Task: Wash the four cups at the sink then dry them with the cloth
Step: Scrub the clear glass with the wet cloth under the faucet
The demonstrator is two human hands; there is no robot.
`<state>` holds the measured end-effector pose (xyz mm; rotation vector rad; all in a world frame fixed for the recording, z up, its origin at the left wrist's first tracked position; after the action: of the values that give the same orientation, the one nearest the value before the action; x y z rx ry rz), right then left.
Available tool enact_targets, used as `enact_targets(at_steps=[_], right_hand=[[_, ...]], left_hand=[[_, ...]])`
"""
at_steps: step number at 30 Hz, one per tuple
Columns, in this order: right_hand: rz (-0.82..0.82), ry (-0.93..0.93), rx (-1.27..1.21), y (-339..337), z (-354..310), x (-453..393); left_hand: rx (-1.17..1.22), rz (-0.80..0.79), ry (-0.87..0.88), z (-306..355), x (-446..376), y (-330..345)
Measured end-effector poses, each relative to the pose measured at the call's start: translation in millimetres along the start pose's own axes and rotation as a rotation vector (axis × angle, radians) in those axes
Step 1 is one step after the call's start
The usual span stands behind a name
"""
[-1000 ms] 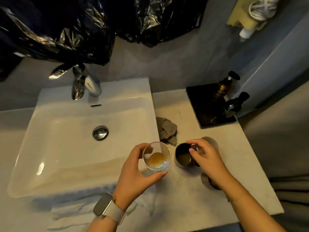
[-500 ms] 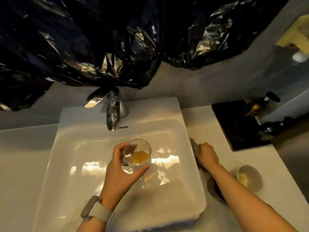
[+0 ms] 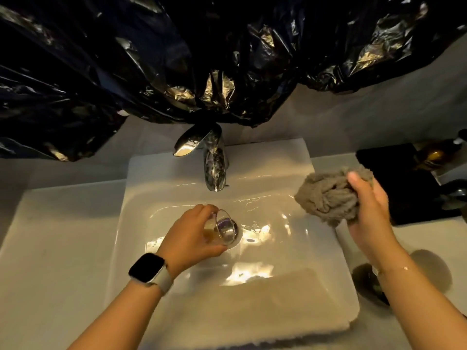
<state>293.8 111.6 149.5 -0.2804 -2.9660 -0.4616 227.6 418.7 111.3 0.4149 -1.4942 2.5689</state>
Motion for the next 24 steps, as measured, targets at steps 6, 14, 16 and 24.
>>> enact_targets(at_steps=[6, 14, 16, 24], right_hand=[[-0.016, 0.133, -0.065, 46, 17, 14], [-0.023, 0.241, 0.032, 49, 40, 26], [-0.105, 0.246, 0.113, 54, 39, 27], [-0.379, -0.055, 0.659, 83, 18, 21]], left_hand=[[-0.514, -0.087, -0.033, -5, -2, 0], [-0.857, -0.064, 0.009, -4, 0, -4], [-0.909, -0.055, 0.036, -5, 1, -2], [-0.466, 0.066, 0.002, -28, 11, -21]])
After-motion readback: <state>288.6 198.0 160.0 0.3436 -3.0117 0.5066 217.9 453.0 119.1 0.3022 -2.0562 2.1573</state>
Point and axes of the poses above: each hand's wrist, its own x-axis away from the middle knuckle, its own y-axis out of the palm, z = x × y, the point moved 7 cm from there along -x, towards the middle knuckle, and after that the axes turned 7 degrees about -y, right-handed, at the moved point
